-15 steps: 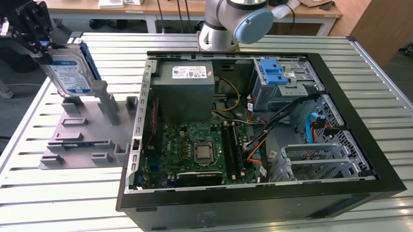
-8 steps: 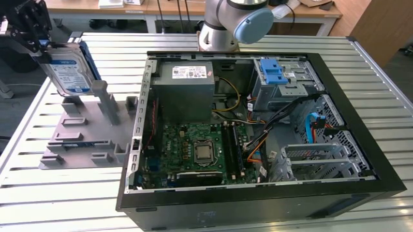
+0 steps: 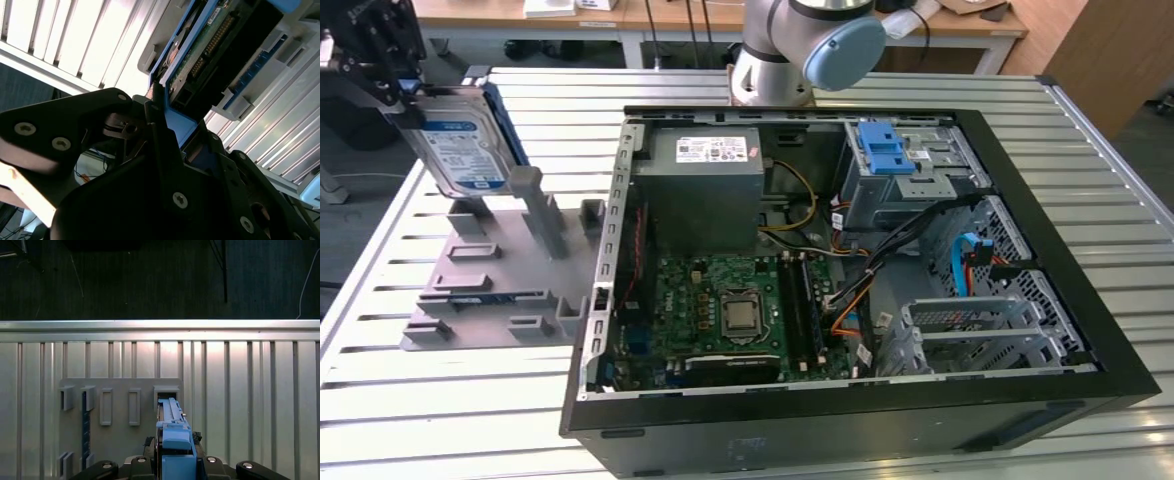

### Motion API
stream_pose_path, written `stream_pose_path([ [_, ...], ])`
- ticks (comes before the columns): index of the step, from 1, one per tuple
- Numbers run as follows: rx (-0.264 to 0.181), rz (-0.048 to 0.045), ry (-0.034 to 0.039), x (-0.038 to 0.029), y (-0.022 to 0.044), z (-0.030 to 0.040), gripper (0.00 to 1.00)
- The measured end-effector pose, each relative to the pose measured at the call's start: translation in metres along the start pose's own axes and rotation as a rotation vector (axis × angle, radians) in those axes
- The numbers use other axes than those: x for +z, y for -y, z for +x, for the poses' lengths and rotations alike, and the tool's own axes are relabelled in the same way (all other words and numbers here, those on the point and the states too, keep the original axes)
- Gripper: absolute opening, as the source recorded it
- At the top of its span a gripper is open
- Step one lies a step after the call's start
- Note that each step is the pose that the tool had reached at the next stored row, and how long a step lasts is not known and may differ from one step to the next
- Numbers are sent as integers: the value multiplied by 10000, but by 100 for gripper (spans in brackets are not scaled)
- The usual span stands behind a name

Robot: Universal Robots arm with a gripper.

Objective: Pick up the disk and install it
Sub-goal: 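Pick up the disk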

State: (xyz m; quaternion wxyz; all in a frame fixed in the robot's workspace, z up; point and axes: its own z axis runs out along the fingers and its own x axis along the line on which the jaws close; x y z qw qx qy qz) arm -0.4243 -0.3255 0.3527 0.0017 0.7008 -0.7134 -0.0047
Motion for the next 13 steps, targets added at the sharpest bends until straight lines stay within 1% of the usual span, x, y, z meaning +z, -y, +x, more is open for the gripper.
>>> stream_pose_path([
  [13,0,0,0,-57,-1,0,36],
])
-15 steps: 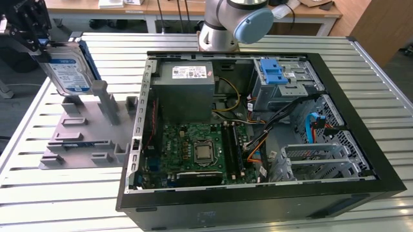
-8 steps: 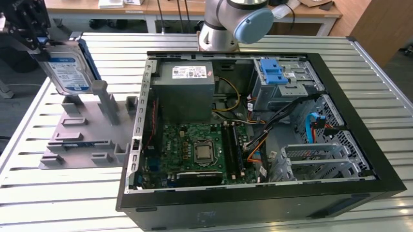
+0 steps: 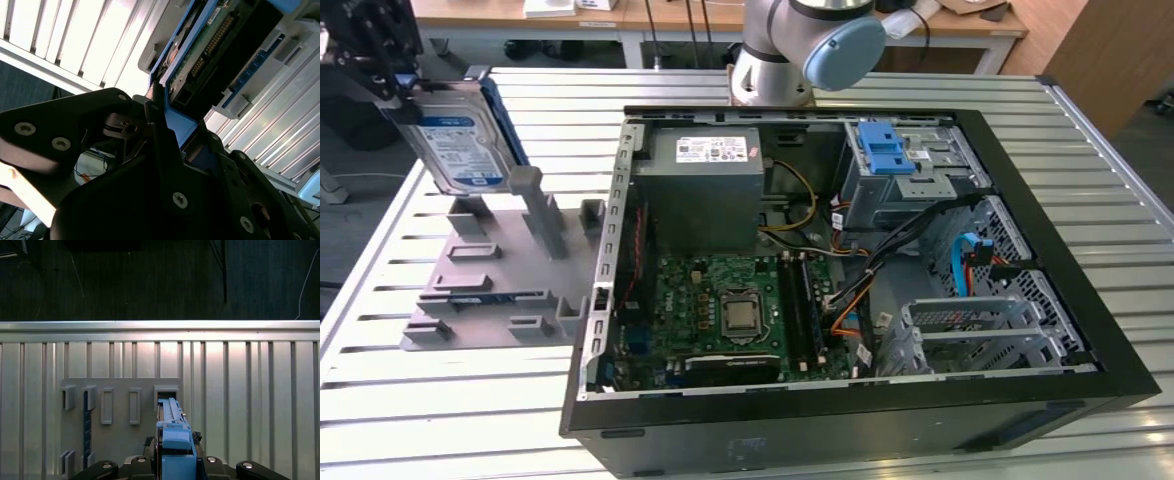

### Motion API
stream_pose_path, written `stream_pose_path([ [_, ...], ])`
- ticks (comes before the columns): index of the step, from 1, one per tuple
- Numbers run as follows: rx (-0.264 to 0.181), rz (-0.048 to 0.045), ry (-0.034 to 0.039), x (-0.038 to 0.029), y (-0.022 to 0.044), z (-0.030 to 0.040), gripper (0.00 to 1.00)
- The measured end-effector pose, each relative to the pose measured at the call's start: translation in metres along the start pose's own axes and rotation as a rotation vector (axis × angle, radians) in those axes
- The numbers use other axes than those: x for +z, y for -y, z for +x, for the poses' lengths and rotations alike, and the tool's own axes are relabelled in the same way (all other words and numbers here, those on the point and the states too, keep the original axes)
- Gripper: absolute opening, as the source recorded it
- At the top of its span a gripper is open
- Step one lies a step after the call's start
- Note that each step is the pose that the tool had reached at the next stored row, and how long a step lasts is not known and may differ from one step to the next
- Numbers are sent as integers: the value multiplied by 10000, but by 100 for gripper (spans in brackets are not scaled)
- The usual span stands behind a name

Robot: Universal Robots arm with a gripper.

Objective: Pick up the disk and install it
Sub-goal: 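Pick up the disk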

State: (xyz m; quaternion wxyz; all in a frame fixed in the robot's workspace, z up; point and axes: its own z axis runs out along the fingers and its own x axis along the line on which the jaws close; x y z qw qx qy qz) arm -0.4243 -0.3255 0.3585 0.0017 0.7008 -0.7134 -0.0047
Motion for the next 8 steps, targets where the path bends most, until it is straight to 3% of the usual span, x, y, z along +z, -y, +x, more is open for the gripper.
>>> stream_pose_path([
  [8,0,-1,0,-41,0,0,36],
])
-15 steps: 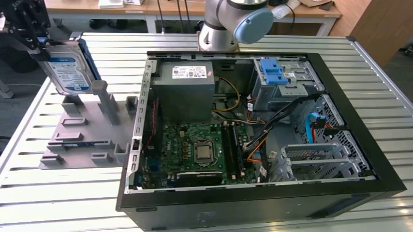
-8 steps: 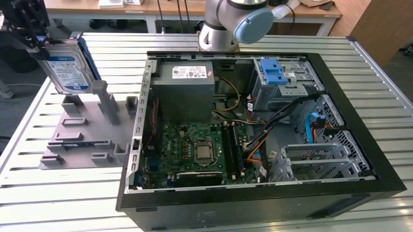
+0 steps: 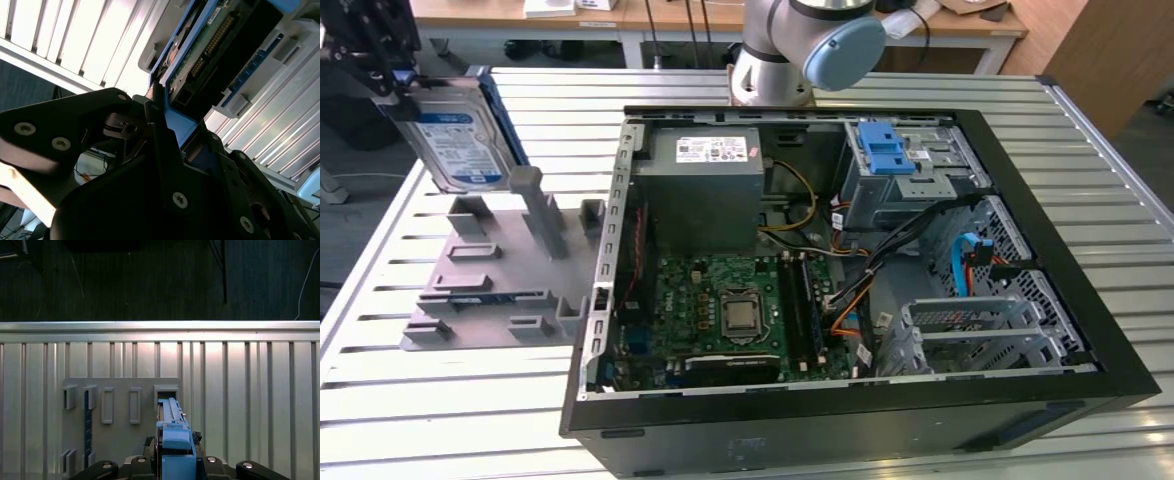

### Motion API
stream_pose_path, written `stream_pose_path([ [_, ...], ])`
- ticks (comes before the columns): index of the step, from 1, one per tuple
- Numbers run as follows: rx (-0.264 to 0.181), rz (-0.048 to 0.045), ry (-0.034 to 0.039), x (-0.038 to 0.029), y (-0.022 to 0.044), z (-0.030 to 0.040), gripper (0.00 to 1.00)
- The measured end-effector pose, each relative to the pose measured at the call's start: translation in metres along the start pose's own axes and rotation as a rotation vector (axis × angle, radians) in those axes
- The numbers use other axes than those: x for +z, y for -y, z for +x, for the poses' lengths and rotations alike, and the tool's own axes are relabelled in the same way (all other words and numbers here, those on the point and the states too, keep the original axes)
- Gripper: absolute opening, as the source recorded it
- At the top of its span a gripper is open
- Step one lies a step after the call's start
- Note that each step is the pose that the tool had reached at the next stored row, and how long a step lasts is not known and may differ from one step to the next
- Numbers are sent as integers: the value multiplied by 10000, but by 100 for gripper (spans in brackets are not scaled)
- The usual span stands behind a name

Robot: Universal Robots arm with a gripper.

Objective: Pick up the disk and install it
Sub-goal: 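Pick up the disk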

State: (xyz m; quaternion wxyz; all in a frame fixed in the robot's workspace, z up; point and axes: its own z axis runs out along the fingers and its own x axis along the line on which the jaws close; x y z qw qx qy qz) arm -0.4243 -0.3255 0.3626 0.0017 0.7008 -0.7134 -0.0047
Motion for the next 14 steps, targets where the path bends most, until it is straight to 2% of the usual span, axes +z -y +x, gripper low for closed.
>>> stream_pose_path([
  [5,1,1,0,-28,0,0,36],
  [14,1,1,1,-120,-1,-1,36],
])
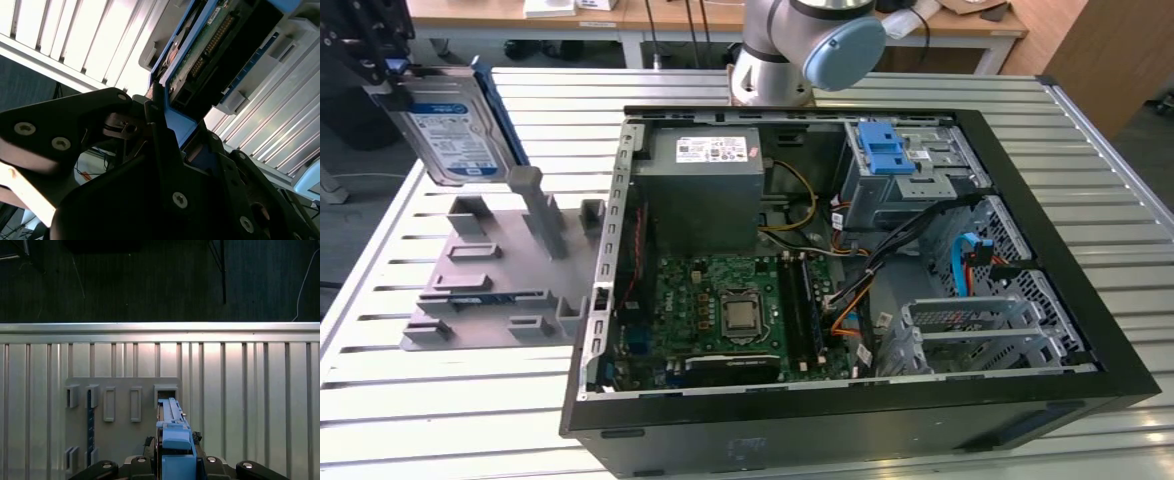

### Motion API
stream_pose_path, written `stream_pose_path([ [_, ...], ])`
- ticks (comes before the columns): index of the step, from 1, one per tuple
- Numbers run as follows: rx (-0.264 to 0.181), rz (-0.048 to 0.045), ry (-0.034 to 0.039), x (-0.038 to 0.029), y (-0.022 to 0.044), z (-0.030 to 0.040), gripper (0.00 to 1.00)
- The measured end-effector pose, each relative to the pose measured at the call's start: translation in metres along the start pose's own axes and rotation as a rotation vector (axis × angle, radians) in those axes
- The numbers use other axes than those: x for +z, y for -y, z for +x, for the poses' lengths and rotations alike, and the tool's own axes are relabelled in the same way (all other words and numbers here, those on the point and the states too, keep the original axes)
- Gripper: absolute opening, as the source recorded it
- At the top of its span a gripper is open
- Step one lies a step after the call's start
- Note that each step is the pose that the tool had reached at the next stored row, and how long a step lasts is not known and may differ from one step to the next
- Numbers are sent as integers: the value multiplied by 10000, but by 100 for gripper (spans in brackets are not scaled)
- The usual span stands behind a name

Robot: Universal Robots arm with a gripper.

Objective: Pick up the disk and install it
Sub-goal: 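Pick up the disk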

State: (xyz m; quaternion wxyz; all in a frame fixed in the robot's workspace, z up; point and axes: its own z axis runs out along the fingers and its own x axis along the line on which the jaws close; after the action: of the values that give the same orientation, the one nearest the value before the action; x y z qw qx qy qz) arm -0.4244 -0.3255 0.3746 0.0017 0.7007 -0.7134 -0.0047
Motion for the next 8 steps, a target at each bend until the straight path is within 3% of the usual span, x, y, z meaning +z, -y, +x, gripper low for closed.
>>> stream_pose_path([
  [8,-1,-1,2,-60,0,0,36],
])
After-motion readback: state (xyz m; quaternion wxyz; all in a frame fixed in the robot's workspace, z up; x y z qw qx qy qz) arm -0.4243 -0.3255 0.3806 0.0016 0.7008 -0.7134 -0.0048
